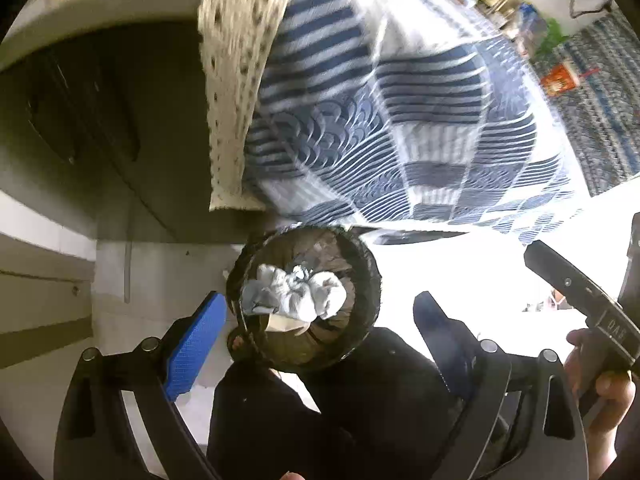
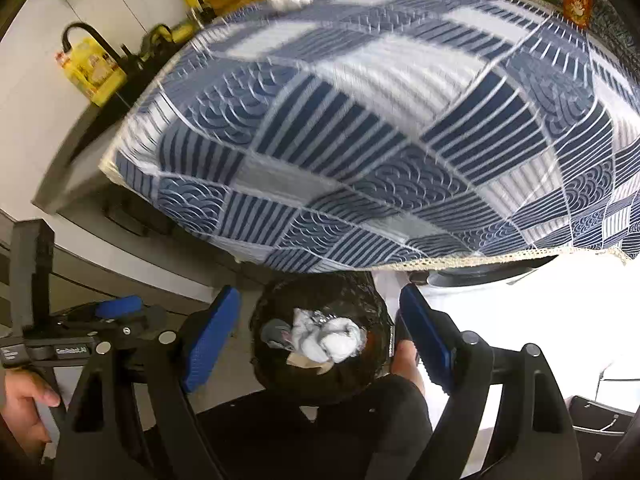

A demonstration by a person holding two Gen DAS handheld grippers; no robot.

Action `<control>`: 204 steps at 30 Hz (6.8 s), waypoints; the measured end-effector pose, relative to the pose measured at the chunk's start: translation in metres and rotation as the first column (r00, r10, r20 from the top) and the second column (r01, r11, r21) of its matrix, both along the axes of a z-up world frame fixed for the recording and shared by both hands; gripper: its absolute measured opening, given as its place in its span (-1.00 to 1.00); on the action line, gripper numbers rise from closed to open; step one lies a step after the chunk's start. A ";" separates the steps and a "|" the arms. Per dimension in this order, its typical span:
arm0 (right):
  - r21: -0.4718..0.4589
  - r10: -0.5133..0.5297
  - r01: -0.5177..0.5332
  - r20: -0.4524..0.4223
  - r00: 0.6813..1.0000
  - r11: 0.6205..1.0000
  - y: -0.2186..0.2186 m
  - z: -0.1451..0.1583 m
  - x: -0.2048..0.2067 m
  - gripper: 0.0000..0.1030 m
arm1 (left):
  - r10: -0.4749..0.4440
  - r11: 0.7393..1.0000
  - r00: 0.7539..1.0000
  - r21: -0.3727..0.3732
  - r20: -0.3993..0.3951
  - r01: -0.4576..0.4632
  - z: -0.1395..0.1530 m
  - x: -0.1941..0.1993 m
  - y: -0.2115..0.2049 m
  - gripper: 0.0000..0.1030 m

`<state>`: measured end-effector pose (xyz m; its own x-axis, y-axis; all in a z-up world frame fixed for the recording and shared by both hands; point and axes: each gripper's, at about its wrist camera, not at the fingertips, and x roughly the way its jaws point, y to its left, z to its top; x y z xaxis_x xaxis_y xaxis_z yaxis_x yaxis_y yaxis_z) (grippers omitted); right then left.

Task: Collect trash
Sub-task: 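Raise both grippers from the bin back over the table, then grasp the foil ball with the left gripper while the right gripper grasps the snack wrapper, then carry the foil ball with the left gripper while the right gripper carries the wrapper to the bin, then open both grippers over the black bin, dropping foil ball and wrapper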

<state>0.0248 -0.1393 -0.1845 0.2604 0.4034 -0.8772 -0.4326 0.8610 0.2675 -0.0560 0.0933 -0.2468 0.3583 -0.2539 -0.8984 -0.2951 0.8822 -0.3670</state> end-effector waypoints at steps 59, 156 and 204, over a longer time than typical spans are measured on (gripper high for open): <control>0.110 0.332 -0.355 0.187 0.925 0.928 0.011 0.115 0.285 0.92 | -0.225 0.946 0.965 0.268 0.132 0.184 0.168 0.267 -0.038 0.87; -0.133 0.408 -0.386 0.318 0.856 0.913 0.010 0.165 0.069 -0.08 | -0.348 0.929 0.898 0.225 0.269 0.293 0.206 0.108 -0.069 0.00; -0.089 0.284 -0.324 -0.303 0.910 0.942 0.025 -0.065 -0.008 -0.08 | -0.298 0.955 0.947 -0.032 -0.118 0.296 -0.032 0.058 -0.044 0.00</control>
<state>0.0168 -0.1138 -0.2499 -0.1218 0.2970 -0.9471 -0.6027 0.7359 0.3083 0.0017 0.0493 -0.2785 0.1544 -0.3451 -0.9258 -0.0630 0.9317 -0.3578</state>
